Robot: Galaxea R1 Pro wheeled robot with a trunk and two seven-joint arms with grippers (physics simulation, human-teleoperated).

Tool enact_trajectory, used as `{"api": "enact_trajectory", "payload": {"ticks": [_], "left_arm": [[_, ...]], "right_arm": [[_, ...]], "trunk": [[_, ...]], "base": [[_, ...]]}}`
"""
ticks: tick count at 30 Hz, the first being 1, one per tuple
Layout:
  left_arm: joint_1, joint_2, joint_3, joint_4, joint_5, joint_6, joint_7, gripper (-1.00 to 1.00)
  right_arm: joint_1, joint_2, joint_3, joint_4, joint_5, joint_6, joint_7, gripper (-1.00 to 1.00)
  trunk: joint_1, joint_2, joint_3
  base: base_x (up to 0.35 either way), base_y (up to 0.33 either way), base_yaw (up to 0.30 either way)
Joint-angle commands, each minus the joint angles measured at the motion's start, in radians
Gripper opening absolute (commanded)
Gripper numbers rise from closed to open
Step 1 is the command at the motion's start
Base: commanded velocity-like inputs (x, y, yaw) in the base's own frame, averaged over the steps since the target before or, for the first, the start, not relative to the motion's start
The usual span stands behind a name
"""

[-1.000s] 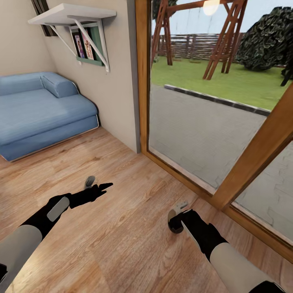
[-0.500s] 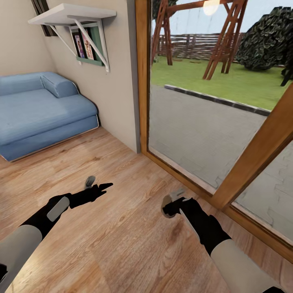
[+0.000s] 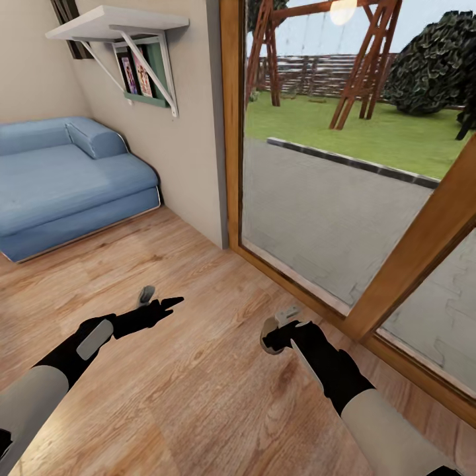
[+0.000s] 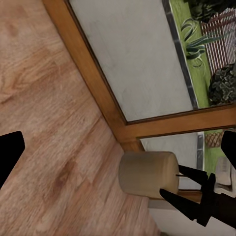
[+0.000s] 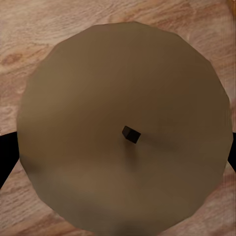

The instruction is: Place each of the two pumpkins and all three candles from the living room inside a cabinet in the living room (use any cabinet), then make sure every cabinet is closed, and position the cauldron so it is next to a table in the living room.

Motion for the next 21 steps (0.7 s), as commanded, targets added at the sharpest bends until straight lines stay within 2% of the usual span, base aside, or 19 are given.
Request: {"api": "enact_trajectory", "payload": {"ticks": [1, 3, 10, 21], "left_arm": [[0.0, 0.0, 0.0, -0.001, 0.0, 0.0, 0.0, 1.0], [0.0, 0.0, 0.0, -0.001, 0.0, 0.001, 0.0, 1.0], [0.0, 0.001, 0.001, -0.001, 0.001, 0.0, -0.003, 1.0], [0.0, -0.002, 0.009, -0.001, 0.001, 0.007, 0.0, 1.0]], "right_arm": [[0.0, -0.001, 0.0, 0.0, -0.001, 0.0, 0.0, -1.0], [0.0, -0.002, 0.0, -0.002, -0.001, 0.0, 0.0, -1.0], [0.0, 0.001, 0.0, -0.001, -0.001, 0.0, -0.001, -1.0], [0.0, 0.001, 0.0, 0.001, -0.001, 0.0, -0.001, -1.0]], "trunk": [[0.0, 0.0, 0.0], [0.0, 0.0, 0.0], [0.0, 0.0, 0.0], [-0.042, 0.077, 0.034]], "base": [[0.0, 0.0, 0.0], [0.0, 0.0, 0.0], [0.0, 0.0, 0.273], [0.0, 0.0, 0.275]]}}
